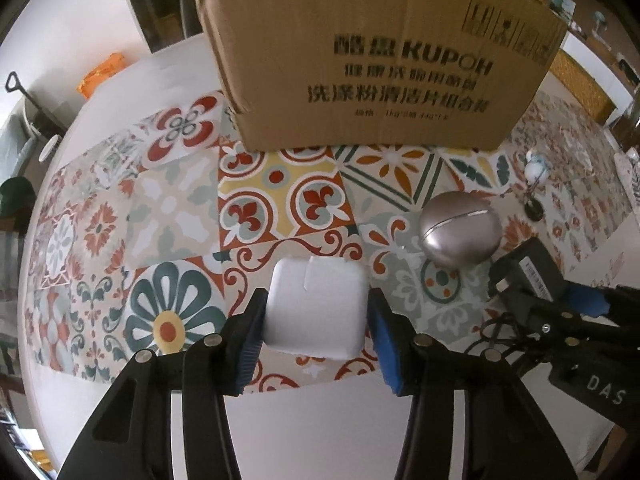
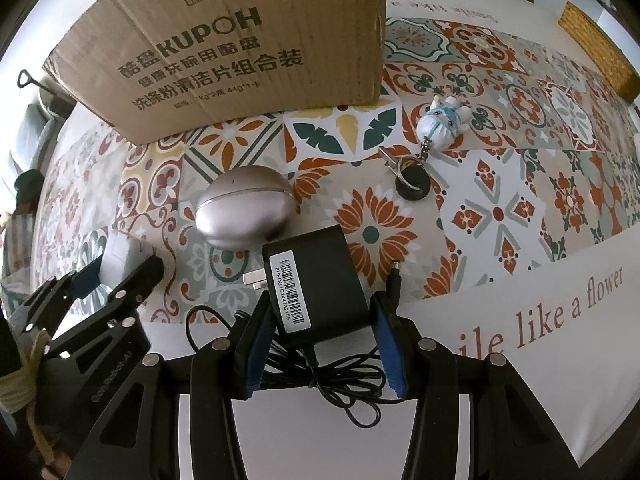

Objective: Organize rigid objects
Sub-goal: 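Carry charger cube and black adapter over the box and open both tools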

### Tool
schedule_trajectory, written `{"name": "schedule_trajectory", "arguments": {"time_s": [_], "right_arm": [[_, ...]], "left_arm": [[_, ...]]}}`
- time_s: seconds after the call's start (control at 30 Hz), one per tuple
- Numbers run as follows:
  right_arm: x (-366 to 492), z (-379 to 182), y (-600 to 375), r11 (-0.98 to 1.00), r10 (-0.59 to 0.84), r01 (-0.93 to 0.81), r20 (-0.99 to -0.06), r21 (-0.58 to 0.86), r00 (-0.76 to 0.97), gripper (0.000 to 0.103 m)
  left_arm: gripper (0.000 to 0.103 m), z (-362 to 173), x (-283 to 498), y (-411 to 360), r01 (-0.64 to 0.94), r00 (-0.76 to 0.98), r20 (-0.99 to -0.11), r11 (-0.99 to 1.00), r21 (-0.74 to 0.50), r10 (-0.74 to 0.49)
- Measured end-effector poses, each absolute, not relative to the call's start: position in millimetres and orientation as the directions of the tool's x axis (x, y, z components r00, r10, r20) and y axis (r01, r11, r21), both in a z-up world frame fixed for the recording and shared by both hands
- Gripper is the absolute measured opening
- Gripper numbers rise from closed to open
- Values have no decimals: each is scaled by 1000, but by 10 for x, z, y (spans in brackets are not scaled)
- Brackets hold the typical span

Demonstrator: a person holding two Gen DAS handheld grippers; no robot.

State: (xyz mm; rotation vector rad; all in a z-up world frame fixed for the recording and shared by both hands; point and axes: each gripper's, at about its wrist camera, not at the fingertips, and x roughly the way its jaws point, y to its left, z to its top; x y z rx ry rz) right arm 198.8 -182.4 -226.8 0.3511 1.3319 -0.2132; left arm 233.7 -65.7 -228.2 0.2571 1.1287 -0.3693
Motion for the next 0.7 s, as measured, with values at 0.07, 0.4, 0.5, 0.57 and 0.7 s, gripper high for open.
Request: {"name": "schedule_trajectory", "arguments": {"time_s": [0.07, 0.4, 0.5, 0.57, 0.7], "right_arm": [[1945, -2240, -1838, 928, 60, 343, -969, 143, 241, 48], [1832, -1989, -1953, 933, 66, 320, -953, 163, 295, 48], [1796, -1939, -1963, 934, 68, 316, -950, 168, 305, 48], [1780, -1888, -1976, 935, 68, 311, -948, 169, 311, 48], [1754, -1795, -1991, 933, 75, 310, -942, 182, 328, 48]], "left_arm": [[48, -2213, 2299, -655, 406, 390, -907, 914, 14, -159], [48, -1929, 2231, -643, 398, 437, -877, 917, -10, -199], [48, -1902, 2224, -627, 397, 442, -875, 918, -8, -198], [48, -1871, 2222, -624, 396, 445, -872, 918, -12, -203], [48, -1739, 2218, -635, 396, 465, -861, 918, -7, -207]]}}
